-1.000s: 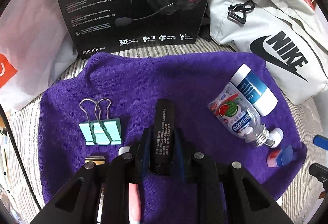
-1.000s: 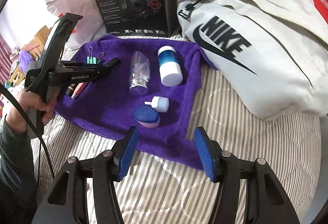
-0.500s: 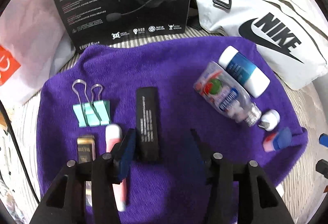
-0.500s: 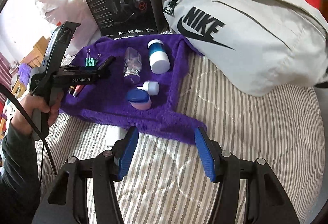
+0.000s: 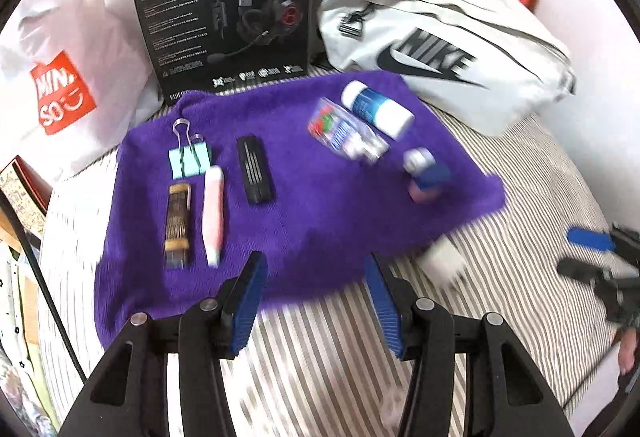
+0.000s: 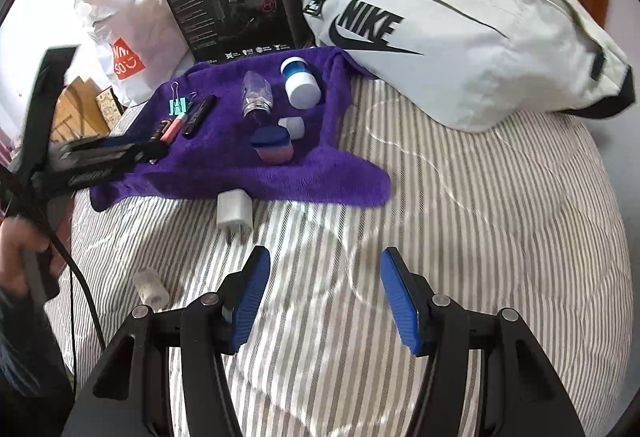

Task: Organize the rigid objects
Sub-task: 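Lower the left gripper onto the white tape roll and close it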

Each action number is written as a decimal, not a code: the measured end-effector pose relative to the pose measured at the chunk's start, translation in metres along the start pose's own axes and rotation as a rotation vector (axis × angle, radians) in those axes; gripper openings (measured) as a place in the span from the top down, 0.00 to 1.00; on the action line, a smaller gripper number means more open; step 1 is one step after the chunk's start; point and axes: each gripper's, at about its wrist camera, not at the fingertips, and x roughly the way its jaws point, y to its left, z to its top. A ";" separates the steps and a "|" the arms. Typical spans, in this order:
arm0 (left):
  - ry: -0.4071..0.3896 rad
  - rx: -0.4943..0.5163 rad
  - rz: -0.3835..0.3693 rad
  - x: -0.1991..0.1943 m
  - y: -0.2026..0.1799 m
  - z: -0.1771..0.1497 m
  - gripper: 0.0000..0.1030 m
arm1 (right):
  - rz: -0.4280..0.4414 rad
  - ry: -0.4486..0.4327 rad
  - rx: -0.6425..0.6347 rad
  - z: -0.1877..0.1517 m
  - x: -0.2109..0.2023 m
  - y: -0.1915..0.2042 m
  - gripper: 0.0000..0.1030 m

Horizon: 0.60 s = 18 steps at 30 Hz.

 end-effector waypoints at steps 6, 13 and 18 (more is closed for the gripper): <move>0.009 0.019 -0.024 -0.016 -0.020 -0.044 0.52 | -0.027 -0.020 0.020 -0.017 -0.016 -0.003 0.44; 0.031 0.041 -0.058 -0.017 -0.035 -0.077 0.52 | -0.049 -0.039 -0.002 -0.034 -0.032 0.006 0.44; 0.029 0.064 -0.084 -0.018 -0.044 -0.084 0.49 | -0.060 -0.033 -0.020 -0.042 -0.035 0.012 0.42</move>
